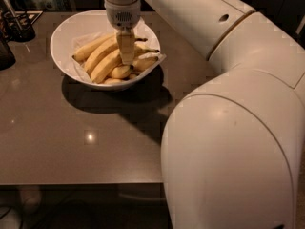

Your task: Pick banana from white bowl

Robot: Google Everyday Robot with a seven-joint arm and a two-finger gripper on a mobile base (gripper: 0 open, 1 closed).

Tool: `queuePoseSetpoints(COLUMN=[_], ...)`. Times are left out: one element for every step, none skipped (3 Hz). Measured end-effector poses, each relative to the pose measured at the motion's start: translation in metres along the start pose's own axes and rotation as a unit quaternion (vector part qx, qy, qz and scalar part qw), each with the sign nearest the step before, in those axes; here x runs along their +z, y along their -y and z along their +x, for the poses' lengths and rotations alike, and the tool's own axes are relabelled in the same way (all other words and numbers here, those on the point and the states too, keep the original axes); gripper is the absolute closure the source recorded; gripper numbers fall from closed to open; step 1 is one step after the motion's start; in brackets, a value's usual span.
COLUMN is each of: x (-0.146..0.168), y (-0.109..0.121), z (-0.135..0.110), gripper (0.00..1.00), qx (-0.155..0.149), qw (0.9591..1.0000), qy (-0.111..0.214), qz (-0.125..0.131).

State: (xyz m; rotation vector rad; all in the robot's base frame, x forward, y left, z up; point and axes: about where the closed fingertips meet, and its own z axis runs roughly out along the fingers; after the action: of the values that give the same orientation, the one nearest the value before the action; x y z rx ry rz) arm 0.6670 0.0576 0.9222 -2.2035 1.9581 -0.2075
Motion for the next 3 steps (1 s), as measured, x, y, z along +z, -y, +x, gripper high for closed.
queuePoseSetpoints(x=[0.0089, 0.0063, 0.0084], y=[-0.0004, 0.0003, 0.0004], z=[0.0008, 0.0008, 0.0035], gripper=[0.44, 0.41, 0.59], qx=[-0.001, -0.001, 0.001], qw=[1.0000, 1.0000, 0.9999], qy=[-0.002, -0.002, -0.005], qz=[-0.009, -0.009, -0.013])
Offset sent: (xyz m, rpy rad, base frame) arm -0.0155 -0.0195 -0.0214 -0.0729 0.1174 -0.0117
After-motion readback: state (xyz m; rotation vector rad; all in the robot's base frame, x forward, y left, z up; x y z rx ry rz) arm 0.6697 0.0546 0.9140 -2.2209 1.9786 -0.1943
